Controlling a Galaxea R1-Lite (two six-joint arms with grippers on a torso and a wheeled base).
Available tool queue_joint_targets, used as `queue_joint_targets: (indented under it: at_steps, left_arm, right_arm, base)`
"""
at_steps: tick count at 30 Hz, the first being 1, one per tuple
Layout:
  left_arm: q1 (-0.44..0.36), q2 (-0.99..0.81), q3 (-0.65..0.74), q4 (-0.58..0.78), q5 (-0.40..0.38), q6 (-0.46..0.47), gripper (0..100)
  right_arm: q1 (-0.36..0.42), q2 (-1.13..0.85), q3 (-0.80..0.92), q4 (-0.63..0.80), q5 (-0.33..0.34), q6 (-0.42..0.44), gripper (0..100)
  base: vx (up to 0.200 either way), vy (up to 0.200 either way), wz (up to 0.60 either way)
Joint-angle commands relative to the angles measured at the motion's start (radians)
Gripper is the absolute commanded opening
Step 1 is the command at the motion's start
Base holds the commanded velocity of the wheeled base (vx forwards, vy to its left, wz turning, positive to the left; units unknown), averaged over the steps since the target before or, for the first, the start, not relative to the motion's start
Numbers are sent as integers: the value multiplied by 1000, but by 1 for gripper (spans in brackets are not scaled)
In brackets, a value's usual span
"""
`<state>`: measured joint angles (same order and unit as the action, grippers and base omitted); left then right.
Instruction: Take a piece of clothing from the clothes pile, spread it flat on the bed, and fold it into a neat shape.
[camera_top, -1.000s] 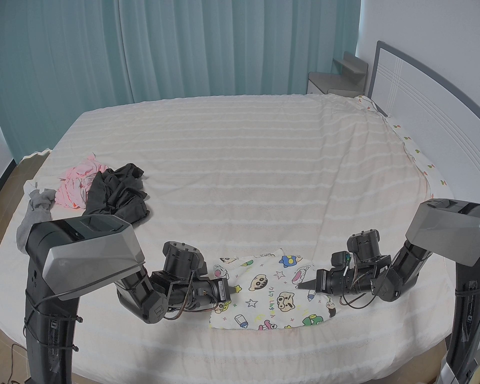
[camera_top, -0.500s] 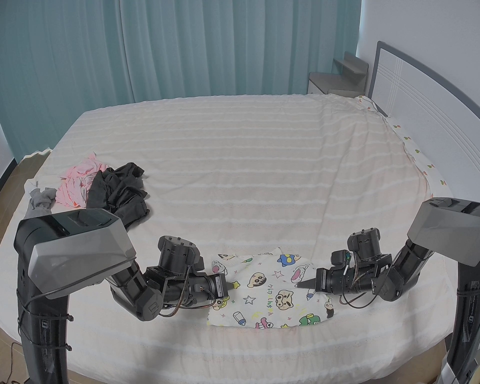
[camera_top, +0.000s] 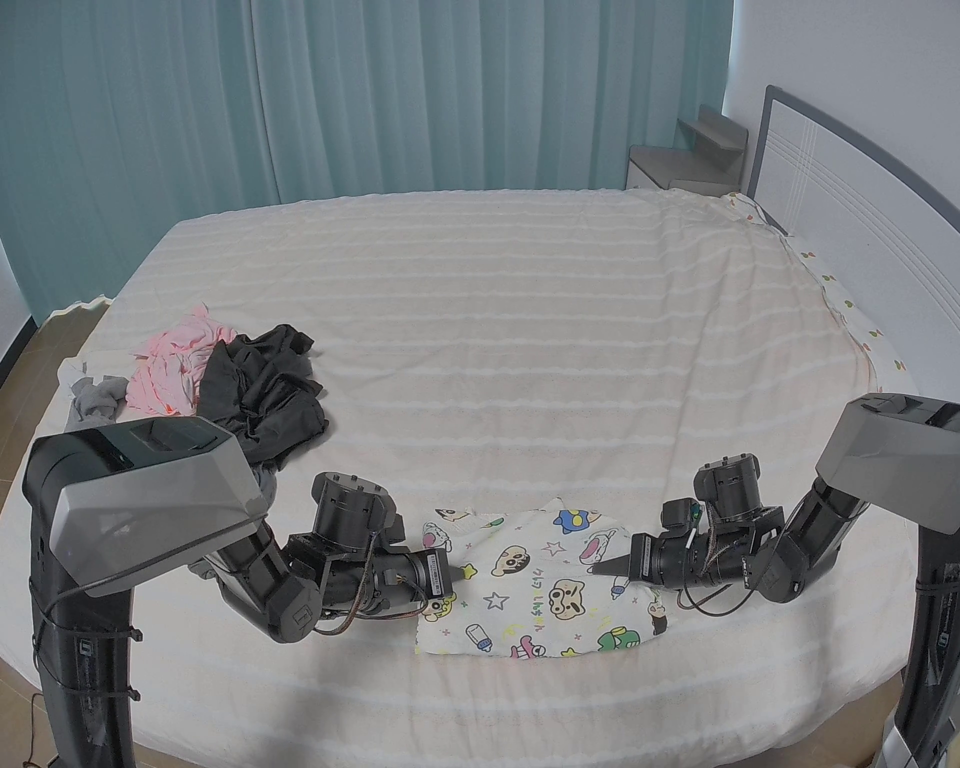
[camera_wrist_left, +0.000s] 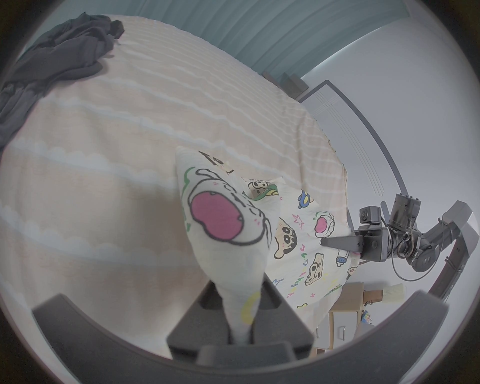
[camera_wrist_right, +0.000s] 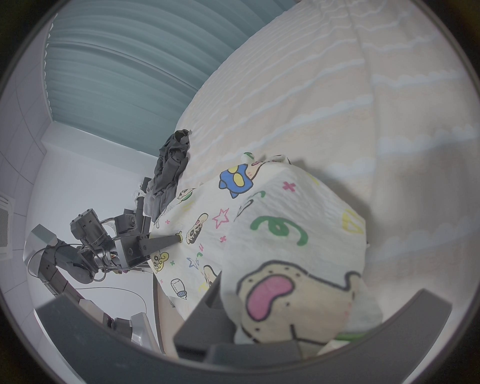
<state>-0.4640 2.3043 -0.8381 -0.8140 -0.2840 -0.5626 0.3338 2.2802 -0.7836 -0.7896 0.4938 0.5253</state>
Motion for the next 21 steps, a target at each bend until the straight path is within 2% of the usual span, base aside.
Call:
queue_joint_targets:
  at_steps: [1, 18, 21]
  left_arm:
    - [1, -12, 17, -1, 0, -2, 0]
    - [5, -3, 50, -1, 0, -2, 0]
    - [1, 1, 53, -2, 2, 0, 0]
  right_arm:
    - [7, -4, 1, 0, -1, -1, 0]
    - [21, -11, 7, 0, 0, 1, 0]
    - [21, -10, 7, 0, -1, -1, 0]
  base:
    - [0, 200, 0]
    - [0, 200, 0]
    - [0, 0, 0]
